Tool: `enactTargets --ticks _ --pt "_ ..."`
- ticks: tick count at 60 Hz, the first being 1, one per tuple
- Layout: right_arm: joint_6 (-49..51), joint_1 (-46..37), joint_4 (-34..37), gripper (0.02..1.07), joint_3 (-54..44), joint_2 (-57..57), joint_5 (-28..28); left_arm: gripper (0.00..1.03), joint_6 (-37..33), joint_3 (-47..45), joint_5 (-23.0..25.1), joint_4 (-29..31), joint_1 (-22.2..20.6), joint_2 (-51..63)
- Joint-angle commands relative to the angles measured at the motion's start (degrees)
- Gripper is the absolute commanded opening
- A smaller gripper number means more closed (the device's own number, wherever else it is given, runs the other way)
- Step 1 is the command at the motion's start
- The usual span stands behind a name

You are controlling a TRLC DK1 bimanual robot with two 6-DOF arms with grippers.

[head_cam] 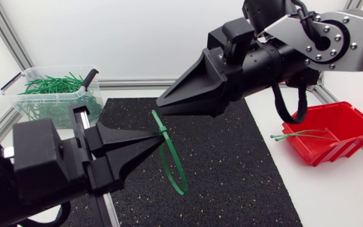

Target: Take a green cable tie from the red box, thread the tail through the head to close it, then place it in the transparent bin on the left.

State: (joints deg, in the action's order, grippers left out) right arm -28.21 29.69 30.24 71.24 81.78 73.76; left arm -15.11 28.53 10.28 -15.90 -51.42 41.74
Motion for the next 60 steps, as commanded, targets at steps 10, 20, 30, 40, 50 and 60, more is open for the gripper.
enactTargets --ticks 10,20,30,40,50,60 --pt "2.54 1.86 2.72 0.39 1.53 0.93 0.42 0.04 -1.67 -0.85 0.53 -0.01 0.62 1.24" --pt "4.21 2.30 4.92 0.38 0.48 0.75 0.42 0.04 -1.67 -0.76 0.53 -0.01 0.71 1.59" --pt "5.09 2.65 5.97 0.37 -1.11 -1.18 0.16 0.04 -1.32 -0.50 0.53 -0.01 0.88 1.86" --pt "6.41 3.00 7.03 0.08 -1.81 -1.97 -1.07 0.04 -1.06 -0.50 0.44 0.17 0.88 1.86" --pt "6.76 2.65 7.99 0.08 -1.46 -2.24 -1.95 0.04 -0.79 -0.50 0.00 0.34 0.18 1.68" --pt "6.50 2.12 8.43 0.08 0.39 -0.92 -3.44 0.04 -0.79 -0.50 -2.20 1.14 -3.51 1.15"
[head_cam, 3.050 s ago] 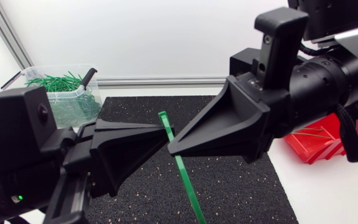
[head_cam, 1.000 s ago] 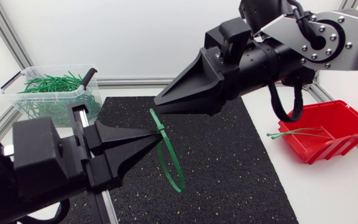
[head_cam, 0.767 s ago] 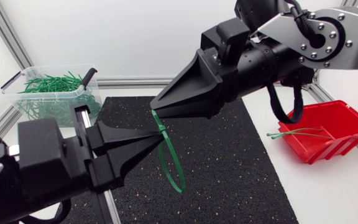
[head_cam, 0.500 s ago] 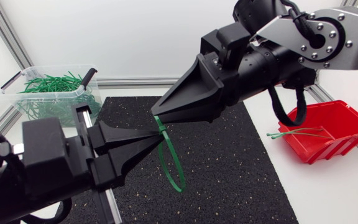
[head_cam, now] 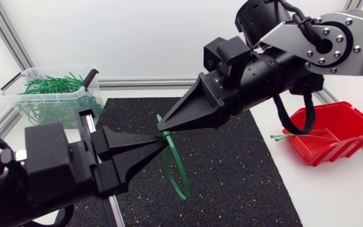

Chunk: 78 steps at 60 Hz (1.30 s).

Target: Take a green cable tie from the red box, thread the tail through the head to close it, then place it in the transparent bin on the left.

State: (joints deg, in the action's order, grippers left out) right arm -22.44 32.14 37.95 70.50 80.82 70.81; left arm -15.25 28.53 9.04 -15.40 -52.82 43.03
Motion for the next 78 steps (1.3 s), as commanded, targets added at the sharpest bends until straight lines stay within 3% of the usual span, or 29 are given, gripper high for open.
enactTargets --ticks 1,13,27,36,40,45,47,52,53,61,78 --pt "0.64 -0.59 0.72 0.08 1.57 0.57 -0.67 0.04 -0.66 -0.50 -1.39 0.81 -2.73 -0.22" --pt "0.46 -2.79 1.60 0.08 4.91 7.25 -0.58 0.04 -0.66 -0.23 -5.43 1.34 -8.00 -0.57" --pt "0.64 -2.61 1.42 0.08 3.94 7.78 -0.67 0.04 0.13 -1.02 -5.52 1.34 -8.00 -0.49" --pt "1.87 -2.79 1.16 0.08 2.01 4.88 -0.93 0.04 0.83 -0.23 -5.61 2.30 -5.01 -0.75" --pt "3.54 -2.96 0.10 0.19 0.69 3.12 -4.62 0.04 2.41 0.47 -5.17 3.36 -0.97 -0.57" --pt "3.54 -3.84 -3.85 0.48 -1.59 1.80 -9.81 0.04 4.61 2.05 -2.36 4.24 6.15 0.30" --pt "3.54 -4.19 -5.52 0.60 -2.56 1.71 -12.27 0.04 5.58 2.67 -0.16 4.41 10.45 0.66" --pt "4.68 -5.33 -7.54 1.02 -3.97 2.33 -17.54 0.04 8.48 5.13 4.85 5.03 20.56 2.77" --pt "5.47 -5.42 -7.63 1.04 -4.14 2.68 -18.69 0.04 8.92 5.74 5.73 5.12 22.85 3.47" --pt "7.32 -7.44 -11.15 1.04 -5.81 3.38 -22.82 0.04 11.73 11.02 8.80 4.15 37.08 9.80" --pt "8.64 -7.53 -13.35 1.04 -9.24 1.10 -28.71 0.04 18.23 27.98 8.45 -0.16 59.32 27.73"
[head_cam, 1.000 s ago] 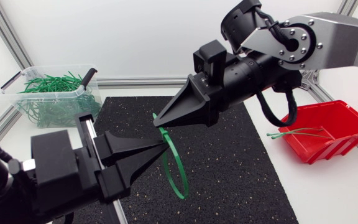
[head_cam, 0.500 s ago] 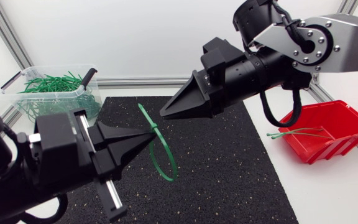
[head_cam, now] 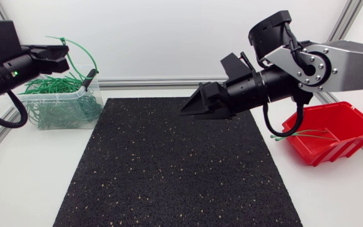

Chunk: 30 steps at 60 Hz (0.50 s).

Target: Take a green cable tie from the red box, thread the tail through the head to close it, then place it in the transparent bin on the left.

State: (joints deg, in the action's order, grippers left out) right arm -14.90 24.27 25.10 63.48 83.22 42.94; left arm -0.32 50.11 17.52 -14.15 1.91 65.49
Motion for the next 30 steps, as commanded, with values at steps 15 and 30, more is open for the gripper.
enactTargets --ticks 15,30 --pt "1.10 0.86 -0.58 1.04 -4.95 -4.73 -2.95 0.04 6.03 23.81 -9.17 1.14 14.87 24.42" --pt "1.10 1.13 -0.58 1.04 -7.94 -8.16 -4.79 0.09 1.64 31.46 -17.08 9.23 16.54 36.63"
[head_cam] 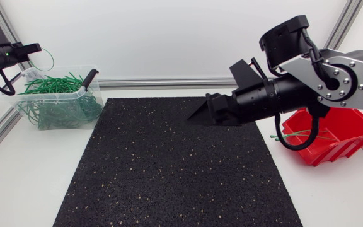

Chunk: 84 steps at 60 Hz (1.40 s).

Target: Take a green cable tie from the red box, thread the tail through the head to close it, then place it in the transparent bin on the left.

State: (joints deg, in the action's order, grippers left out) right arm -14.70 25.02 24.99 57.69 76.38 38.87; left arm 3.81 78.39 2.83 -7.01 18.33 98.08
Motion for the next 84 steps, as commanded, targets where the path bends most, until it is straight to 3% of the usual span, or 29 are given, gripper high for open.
enactTargets --ticks 1,5,10,14,15,34,52,62,84 --pt "0.99 0.30 -0.47 1.04 -2.32 -1.50 -0.82 0.11 -2.67 3.44 -2.83 2.52 0.13 4.49" --pt "0.99 0.03 -0.47 1.04 -3.11 -2.11 -0.82 0.26 -3.99 4.05 -4.59 4.72 -0.22 6.77" --pt "1.16 -0.67 -0.38 1.04 -3.99 -3.08 -0.99 0.70 -6.36 3.61 -7.84 7.36 -1.28 8.00" --pt "1.52 -1.72 -0.38 1.04 -4.52 -4.05 -1.08 0.97 -6.45 2.91 -9.86 7.18 -1.54 7.30" --pt "1.60 -2.08 -0.38 1.04 -4.61 -4.48 -1.34 1.00 -6.36 2.82 -10.30 7.18 -1.63 6.77" --pt "5.47 -10.34 0.32 1.04 -6.19 -10.90 -4.95 1.00 -5.92 -8.87 -10.21 7.53 -4.97 -10.02" --pt "12.24 -17.72 -0.47 1.04 -10.49 -16.35 -13.82 1.00 -4.61 -20.91 -9.95 7.09 -10.59 -24.52" --pt "14.87 -19.74 -4.60 1.04 -16.29 -23.21 -19.89 1.00 -4.61 -27.06 -9.77 6.30 -12.70 -31.02" --pt "16.90 -28.09 -8.73 1.04 -25.52 -36.21 -24.11 1.00 -4.61 -40.60 -8.37 6.04 -16.31 -47.02"
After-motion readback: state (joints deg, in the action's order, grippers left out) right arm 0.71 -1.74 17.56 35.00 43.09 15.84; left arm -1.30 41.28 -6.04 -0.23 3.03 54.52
